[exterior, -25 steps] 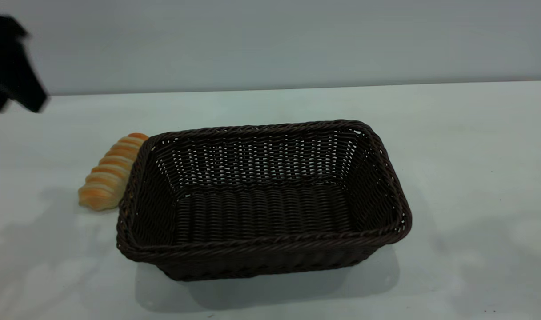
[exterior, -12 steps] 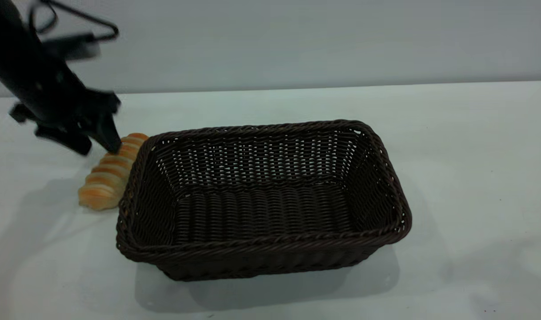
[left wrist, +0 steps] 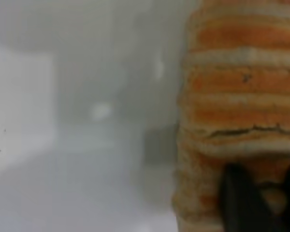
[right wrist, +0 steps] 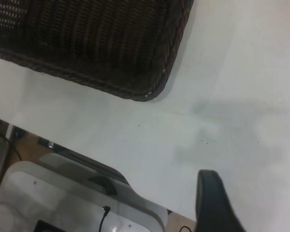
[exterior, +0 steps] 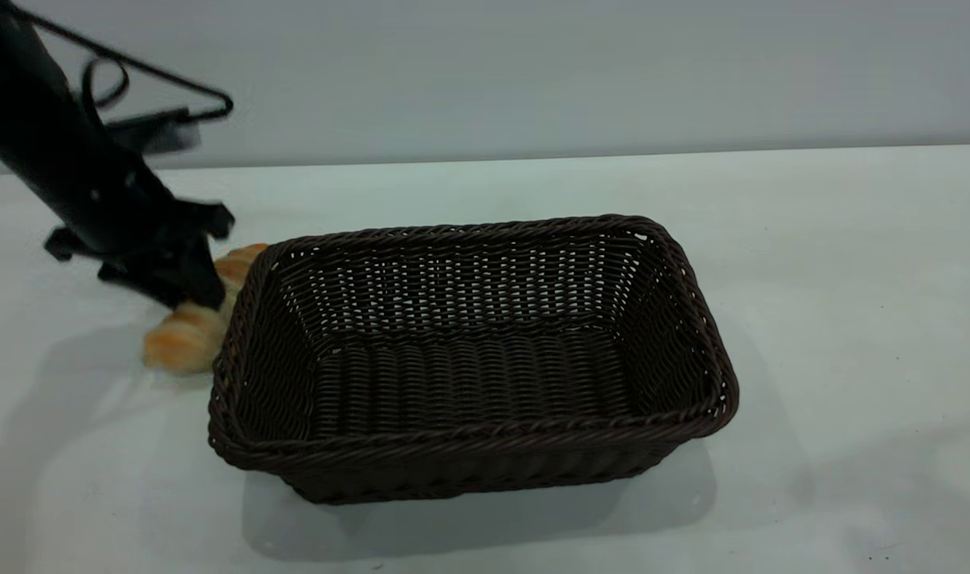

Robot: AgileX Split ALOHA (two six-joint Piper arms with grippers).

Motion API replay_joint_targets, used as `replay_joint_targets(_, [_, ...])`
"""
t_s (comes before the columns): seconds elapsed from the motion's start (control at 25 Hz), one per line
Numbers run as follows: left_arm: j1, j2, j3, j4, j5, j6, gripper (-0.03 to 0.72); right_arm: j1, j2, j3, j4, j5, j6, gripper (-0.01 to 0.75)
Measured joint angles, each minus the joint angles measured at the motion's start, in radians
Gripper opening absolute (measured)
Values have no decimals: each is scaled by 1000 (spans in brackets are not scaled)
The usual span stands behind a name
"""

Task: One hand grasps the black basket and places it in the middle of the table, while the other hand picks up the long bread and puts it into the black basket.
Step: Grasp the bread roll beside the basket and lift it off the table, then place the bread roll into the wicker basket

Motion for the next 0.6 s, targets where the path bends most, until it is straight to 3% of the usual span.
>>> replay_joint_targets(0.08, [-1,-73,-23,-2,38,4,71,0,0,0,0,0,0,444])
replay_joint_targets(0.32, [-35,-282,-88,-39,190,30,56,0,0,0,0,0,0,444])
replay_joint_targets(0.6, [-188,-286,-88,-98,357,77,54,0,0,0,-4,0,1,444])
